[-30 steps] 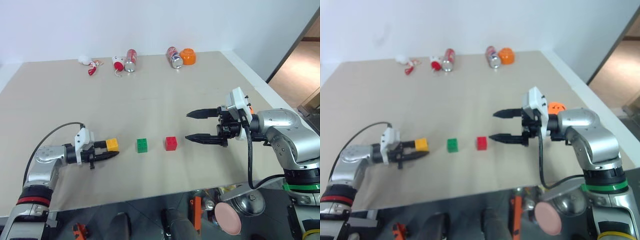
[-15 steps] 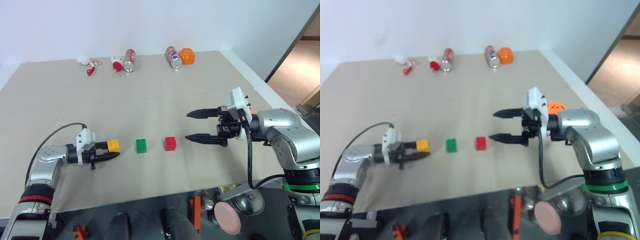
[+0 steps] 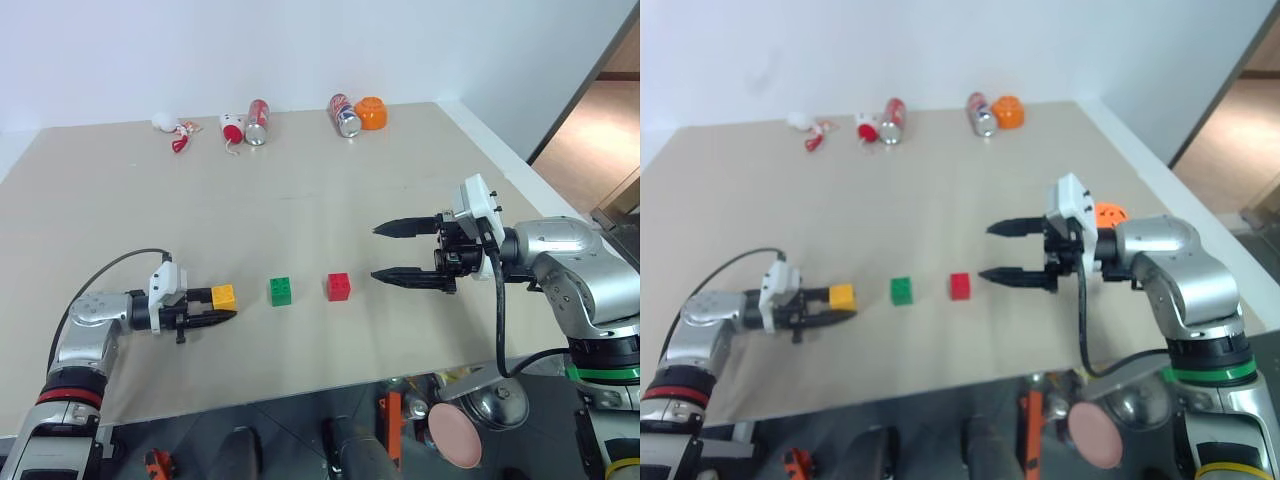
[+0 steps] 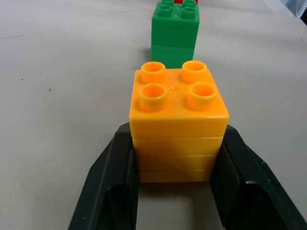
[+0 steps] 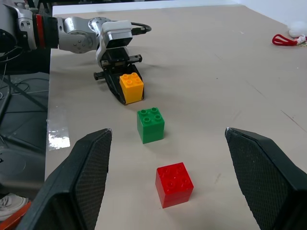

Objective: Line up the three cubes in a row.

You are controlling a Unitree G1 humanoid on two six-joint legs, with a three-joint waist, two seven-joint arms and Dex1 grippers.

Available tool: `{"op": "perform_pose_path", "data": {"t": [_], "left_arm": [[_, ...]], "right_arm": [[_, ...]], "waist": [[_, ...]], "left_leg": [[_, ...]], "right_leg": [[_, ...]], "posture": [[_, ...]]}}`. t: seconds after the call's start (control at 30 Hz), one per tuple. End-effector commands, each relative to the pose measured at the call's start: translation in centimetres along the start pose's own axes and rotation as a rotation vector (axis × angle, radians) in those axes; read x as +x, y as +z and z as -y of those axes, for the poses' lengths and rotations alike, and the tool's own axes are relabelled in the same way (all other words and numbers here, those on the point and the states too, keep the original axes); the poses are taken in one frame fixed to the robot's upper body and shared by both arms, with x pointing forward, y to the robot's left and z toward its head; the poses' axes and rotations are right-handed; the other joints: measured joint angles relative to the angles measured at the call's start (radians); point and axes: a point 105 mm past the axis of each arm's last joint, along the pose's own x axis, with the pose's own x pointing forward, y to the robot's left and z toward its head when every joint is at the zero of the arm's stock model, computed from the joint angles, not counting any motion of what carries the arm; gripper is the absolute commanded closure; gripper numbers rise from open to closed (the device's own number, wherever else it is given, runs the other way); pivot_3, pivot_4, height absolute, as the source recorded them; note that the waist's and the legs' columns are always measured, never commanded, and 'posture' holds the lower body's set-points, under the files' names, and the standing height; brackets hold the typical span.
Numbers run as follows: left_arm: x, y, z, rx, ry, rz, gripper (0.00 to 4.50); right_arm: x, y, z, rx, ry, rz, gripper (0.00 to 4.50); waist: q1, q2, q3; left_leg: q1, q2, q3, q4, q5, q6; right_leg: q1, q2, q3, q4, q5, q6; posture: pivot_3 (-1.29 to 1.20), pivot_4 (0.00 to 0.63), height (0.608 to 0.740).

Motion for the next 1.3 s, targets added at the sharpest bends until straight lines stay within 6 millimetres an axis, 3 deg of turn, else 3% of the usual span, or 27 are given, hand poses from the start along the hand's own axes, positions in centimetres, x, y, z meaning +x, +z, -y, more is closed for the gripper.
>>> {"op": "perform_pose_path", "data": {"t": [0.03, 0.4, 0.43, 0.5, 0.6, 0.93, 1.3], "left_arm": [[-0.8, -1.3, -0.2, -0.021, 0.014, -0.061, 2.79], [-0.2, -1.7, -1.0, 0.000, 0.023, -0.069, 2.79], [-0.2, -1.7, -1.1, 0.004, 0.028, -0.070, 2.22], [-0.1, -1.8, -1.2, -0.019, 0.027, -0.073, 1.77], [-0.1, -1.6, -1.7, 0.006, 0.063, -0.064, 0.75], [-1.0, 0.3, -2.3, 0.038, 0.089, -0.015, 0.75], [-2.1, 1.9, 0.4, -0.062, -0.061, -0.038, 0.75]], "right_arm": [[-0.4, 1.0, 0.1, -0.044, -0.002, -0.002, 0.58], [-0.8, 1.2, 0.2, -0.053, -0.002, -0.020, 0.58], [-0.8, 1.2, 0.2, -0.054, -0.002, -0.020, 0.58], [-0.8, 1.3, 0.3, -0.054, -0.002, -0.021, 0.58], [-0.8, 1.4, 0.3, -0.056, 0.001, -0.020, 0.58], [-0.4, 1.7, 0.8, -0.063, 0.023, -0.010, 0.58], [0.3, 2.0, 1.3, -0.072, 0.056, 0.004, 0.58]], "waist": [[0.000, 0.000, 0.000], [-0.001, 0.000, 0.000], [-0.001, 0.000, 0.000], [-0.001, 0.000, 0.000], [-0.001, 0.000, 0.000], [-0.002, 0.001, 0.000], [-0.008, 0.000, 0.001]], "left_leg": [[0.001, 0.000, 0.000, 0.000, 0.000, 0.000], [0.014, -0.003, -0.003, 0.000, -0.001, -0.002], [0.014, -0.004, -0.004, 0.000, -0.001, -0.002], [0.014, -0.004, -0.006, 0.000, -0.002, -0.002], [0.015, -0.004, -0.007, 0.000, -0.002, -0.003], [0.015, -0.004, -0.005, 0.000, -0.002, -0.003], [0.012, -0.003, -0.001, -0.001, -0.002, -0.003]], "right_leg": [[0.000, 0.000, 0.000, 0.000, 0.000, 0.000], [0.007, -0.001, 0.000, -0.001, 0.000, -0.001], [0.007, -0.001, 0.000, -0.003, 0.000, -0.001], [0.007, -0.001, 0.000, -0.005, 0.000, -0.001], [0.007, -0.001, -0.001, -0.010, 0.000, -0.001], [0.010, -0.003, -0.003, -0.027, 0.000, -0.001], [0.006, -0.002, 0.000, -0.020, 0.001, 0.000]], "posture": [[0.00, 0.150, 0.740], [0.00, 0.150, 0.740], [0.00, 0.150, 0.740], [0.00, 0.150, 0.740], [0.00, 0.150, 0.740], [0.00, 0.150, 0.740], [0.00, 0.150, 0.740]]}}
